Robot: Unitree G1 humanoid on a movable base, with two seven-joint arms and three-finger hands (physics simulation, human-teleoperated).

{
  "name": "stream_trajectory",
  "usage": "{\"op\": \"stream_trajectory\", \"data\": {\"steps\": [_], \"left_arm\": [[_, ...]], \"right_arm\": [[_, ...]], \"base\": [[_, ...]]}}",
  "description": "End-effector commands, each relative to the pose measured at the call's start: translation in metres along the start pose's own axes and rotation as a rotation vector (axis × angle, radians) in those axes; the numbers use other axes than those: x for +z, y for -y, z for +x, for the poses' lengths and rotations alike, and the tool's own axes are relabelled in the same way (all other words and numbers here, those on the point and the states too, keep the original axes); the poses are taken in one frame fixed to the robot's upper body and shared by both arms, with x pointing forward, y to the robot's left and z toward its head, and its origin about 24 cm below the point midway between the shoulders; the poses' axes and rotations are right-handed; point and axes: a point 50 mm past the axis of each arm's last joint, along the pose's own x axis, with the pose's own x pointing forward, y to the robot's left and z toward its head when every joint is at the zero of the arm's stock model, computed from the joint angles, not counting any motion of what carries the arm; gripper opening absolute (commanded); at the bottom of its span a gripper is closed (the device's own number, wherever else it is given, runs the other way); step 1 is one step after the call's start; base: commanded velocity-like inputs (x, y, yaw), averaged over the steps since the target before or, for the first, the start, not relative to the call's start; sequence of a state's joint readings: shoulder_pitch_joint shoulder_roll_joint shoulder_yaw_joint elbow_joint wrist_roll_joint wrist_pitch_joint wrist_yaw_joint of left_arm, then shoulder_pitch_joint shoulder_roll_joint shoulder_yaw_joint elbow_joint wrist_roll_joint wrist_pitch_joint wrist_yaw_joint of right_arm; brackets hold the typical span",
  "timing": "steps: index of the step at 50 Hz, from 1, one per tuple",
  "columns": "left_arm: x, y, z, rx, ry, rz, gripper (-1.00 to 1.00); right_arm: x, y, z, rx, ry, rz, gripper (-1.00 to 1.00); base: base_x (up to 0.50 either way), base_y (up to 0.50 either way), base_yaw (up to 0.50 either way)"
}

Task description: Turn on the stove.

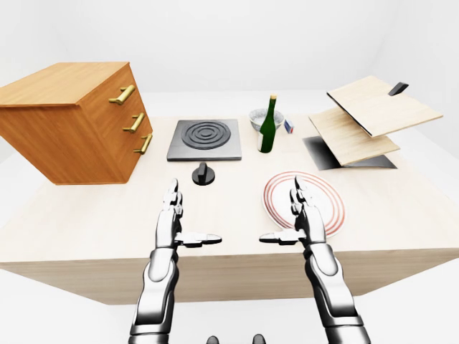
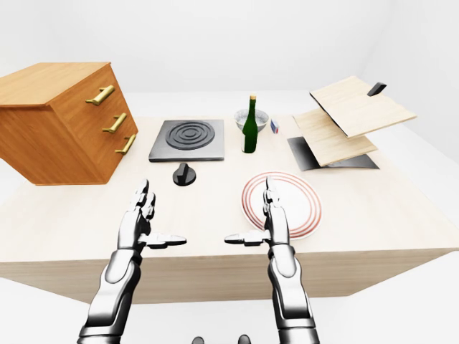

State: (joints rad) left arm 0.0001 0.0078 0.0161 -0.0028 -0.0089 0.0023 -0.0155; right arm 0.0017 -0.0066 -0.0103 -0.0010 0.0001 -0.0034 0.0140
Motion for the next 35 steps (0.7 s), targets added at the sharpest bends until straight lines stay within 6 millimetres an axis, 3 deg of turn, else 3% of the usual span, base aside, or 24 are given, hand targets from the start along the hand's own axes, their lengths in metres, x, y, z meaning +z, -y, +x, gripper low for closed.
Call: {"op": "stream_trajectory", "data": {"steps": [1, 13, 35], "left_arm": [[0.0016, -0.0081, 0.0, 0.003, 0.002, -0.002, 1.0], [-0.0002, -0.0106, 0.0041, 0.011, -0.005, -0.004, 1.0], [0.0012, -0.0122, 0.003, 0.013, -0.004, -0.005, 1.0]], "right_arm": [[-0.0018, 0.0035, -0.0002, 0.006, 0.003, -0.023, 1.0], [-0.0017, 0.0039, 0.0, 0.031, -0.006, -0.006, 1.0], [-0.0031, 0.0016, -0.0013, 0.058, -0.017, 0.0, 1.0]], "base": [[0.0, 0.0, 0.0], [0.0, 0.0, 0.0], [0.27, 0.0, 0.0]]}}
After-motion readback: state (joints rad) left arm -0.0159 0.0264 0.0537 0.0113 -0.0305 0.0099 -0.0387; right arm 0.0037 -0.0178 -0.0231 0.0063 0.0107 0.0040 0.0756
